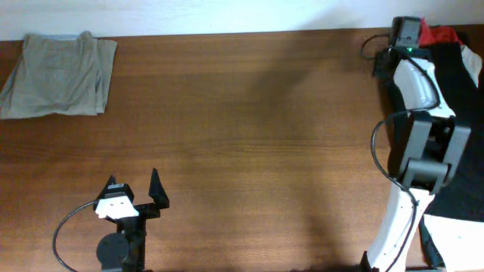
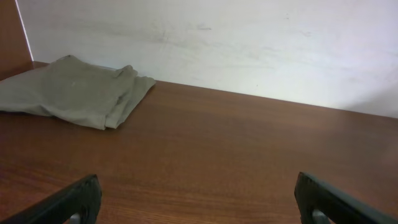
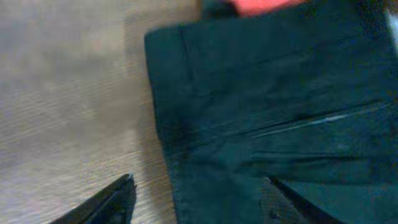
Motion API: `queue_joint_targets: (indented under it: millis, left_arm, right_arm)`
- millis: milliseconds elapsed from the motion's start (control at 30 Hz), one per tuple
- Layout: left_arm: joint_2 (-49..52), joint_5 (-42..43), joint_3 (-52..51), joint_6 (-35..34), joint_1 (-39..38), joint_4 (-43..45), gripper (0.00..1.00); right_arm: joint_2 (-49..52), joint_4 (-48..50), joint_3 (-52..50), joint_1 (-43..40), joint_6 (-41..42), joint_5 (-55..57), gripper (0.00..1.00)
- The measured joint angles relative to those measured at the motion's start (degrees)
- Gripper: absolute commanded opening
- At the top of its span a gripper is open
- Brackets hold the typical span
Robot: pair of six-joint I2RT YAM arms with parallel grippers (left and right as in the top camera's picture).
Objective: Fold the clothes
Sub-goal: 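Reach the right gripper to the black trousers on the right pile and grasp, then pull the black trousers off the pile and drag them to table center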
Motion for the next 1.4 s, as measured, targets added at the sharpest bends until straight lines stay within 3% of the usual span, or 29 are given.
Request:
queue_joint_targets:
  millis: [67, 233, 267, 300, 333, 400, 467, 500, 600, 900, 1200, 1400]
  left_arm:
    - [0.0, 0.0, 0.0, 0.0, 0.0, 0.0, 0.99]
    - [0.0, 0.0, 0.0, 0.0, 0.0, 0.0, 0.99]
    - [0.0, 0.0, 0.0, 0.0, 0.0, 0.0, 0.99]
    - [0.0, 0.0, 0.0, 0.0, 0.0, 0.0, 0.99]
    - [0.0, 0.0, 0.0, 0.0, 0.0, 0.0, 0.99]
    - [0.0, 0.0, 0.0, 0.0, 0.0, 0.0, 0.99]
    - [0.0, 0.0, 0.0, 0.0, 0.0, 0.0, 0.99]
    - [0.0, 0.0, 0.0, 0.0, 0.0, 0.0, 0.99]
    - [0.0, 0.0, 0.0, 0.0, 0.0, 0.0, 0.99]
    - [0.0, 0.0, 0.0, 0.0, 0.0, 0.0, 0.99]
    - [0.0, 0.0, 0.0, 0.0, 0.0, 0.0, 0.99]
    - [0.0, 0.0, 0.0, 0.0, 0.0, 0.0, 0.99]
  right_arm:
    - [2.0, 0.2, 0.0, 0.0, -0.9, -0.2, 0.77]
    - [4.5, 0.8, 0.0, -0.2, -4.9, -0.2, 0.75]
    - [5.0, 1.3, 0.0, -0.3, -5.1, 0.0, 0.69]
    - [5.5, 1.7, 0.0, -0.4, -5.8, 0.2, 0.42]
    - [5.5, 1.8, 0.0, -0.5, -6.3, 0.3, 0.37]
    - [5.6, 1.9, 0.0, -0.9, -7.5, 1.1, 0.49]
    - [5.6, 1.8, 0.0, -1.3, -8.2, 1.5, 0.45]
    - [5.6, 1.8, 0.0, -1.4, -9.2, 1.7, 0.28]
    - [5.6, 1.9, 0.0, -1.5, -10.0, 1.7, 0.04]
    - [4.6, 2.1, 0.4, -1.7, -6.1, 3.6, 0.04]
    - [-8.5, 0.5, 0.6, -0.3, -5.9, 6.1, 0.04]
    - [-13.9, 0.2, 0.8, 17.3, -4.7, -0.8, 0.04]
